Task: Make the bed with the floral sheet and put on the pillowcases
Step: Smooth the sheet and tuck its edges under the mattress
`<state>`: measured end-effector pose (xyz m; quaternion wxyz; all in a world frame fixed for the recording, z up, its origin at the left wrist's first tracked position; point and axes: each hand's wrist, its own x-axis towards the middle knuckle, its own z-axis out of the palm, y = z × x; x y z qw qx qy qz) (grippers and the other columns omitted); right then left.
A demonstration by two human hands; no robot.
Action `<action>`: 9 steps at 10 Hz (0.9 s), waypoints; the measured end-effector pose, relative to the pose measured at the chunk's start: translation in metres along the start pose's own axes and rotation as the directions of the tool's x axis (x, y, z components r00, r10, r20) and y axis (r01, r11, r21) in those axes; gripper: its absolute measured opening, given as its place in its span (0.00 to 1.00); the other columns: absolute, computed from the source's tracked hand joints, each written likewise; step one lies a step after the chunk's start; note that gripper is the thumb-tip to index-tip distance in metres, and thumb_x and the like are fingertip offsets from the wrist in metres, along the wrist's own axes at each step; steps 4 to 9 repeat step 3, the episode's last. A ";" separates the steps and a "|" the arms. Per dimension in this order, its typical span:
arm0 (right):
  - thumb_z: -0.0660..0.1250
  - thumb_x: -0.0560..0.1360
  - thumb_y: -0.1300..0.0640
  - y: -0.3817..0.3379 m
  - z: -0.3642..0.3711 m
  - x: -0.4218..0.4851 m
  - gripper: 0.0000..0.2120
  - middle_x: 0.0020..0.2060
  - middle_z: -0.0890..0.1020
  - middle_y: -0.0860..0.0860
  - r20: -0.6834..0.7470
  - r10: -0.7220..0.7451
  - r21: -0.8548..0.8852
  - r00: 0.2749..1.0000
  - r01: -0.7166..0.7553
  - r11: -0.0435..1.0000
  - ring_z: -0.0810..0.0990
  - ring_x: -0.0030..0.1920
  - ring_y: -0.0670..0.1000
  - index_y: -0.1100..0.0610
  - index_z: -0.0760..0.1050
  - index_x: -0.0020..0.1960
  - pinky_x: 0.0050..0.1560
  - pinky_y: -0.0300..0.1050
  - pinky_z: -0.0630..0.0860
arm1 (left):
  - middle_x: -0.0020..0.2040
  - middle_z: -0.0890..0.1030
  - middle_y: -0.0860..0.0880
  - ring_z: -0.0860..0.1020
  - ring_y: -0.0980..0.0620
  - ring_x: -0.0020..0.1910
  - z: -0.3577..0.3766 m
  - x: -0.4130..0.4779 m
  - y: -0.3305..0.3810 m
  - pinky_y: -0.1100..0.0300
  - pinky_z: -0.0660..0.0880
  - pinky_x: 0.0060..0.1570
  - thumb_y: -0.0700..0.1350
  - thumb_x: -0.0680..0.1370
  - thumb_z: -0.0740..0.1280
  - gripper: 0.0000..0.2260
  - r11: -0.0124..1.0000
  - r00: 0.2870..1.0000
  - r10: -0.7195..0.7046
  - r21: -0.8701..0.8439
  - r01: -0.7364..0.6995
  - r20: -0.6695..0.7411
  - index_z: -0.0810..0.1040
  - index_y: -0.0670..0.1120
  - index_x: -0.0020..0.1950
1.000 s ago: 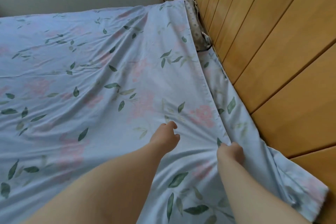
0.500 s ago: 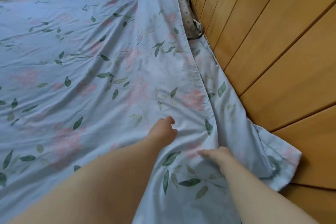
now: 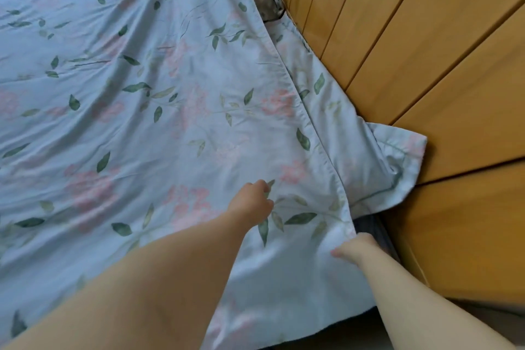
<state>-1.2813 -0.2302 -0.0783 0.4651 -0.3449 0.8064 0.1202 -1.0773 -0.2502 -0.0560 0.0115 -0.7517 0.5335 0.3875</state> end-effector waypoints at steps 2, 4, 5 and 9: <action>0.55 0.80 0.59 0.033 -0.006 -0.013 0.13 0.58 0.73 0.57 -0.279 0.040 -0.282 0.960 -0.122 0.952 0.68 0.64 0.57 0.58 0.70 0.62 0.69 0.59 0.63 | 0.68 0.69 0.44 0.74 0.45 0.61 0.014 -0.017 -0.003 0.60 0.68 0.50 0.45 0.80 0.60 0.18 0.998 1.000 -0.009 -0.059 0.010 0.022 0.67 0.46 0.69; 0.56 0.80 0.57 0.021 -0.017 -0.036 0.20 0.69 0.65 0.55 -0.301 -0.036 -0.329 0.953 -0.069 0.942 0.62 0.70 0.58 0.54 0.63 0.71 0.70 0.58 0.61 | 0.68 0.69 0.44 0.74 0.45 0.60 0.005 -0.032 0.003 0.60 0.68 0.49 0.45 0.79 0.60 0.18 0.998 1.000 0.001 -0.067 -0.002 -0.016 0.67 0.46 0.69; 0.56 0.80 0.57 0.021 -0.017 -0.036 0.20 0.69 0.65 0.55 -0.301 -0.036 -0.329 0.953 -0.069 0.942 0.62 0.70 0.58 0.54 0.63 0.71 0.70 0.58 0.61 | 0.68 0.69 0.44 0.74 0.45 0.60 0.005 -0.032 0.003 0.60 0.68 0.49 0.45 0.79 0.60 0.18 0.998 1.000 0.001 -0.067 -0.002 -0.016 0.67 0.46 0.69; 0.56 0.80 0.57 0.021 -0.017 -0.036 0.20 0.69 0.65 0.55 -0.301 -0.036 -0.329 0.953 -0.069 0.942 0.62 0.70 0.58 0.54 0.63 0.71 0.70 0.58 0.61 | 0.68 0.69 0.44 0.74 0.45 0.60 0.005 -0.032 0.003 0.60 0.68 0.49 0.45 0.79 0.60 0.18 0.998 1.000 0.001 -0.067 -0.002 -0.016 0.67 0.46 0.69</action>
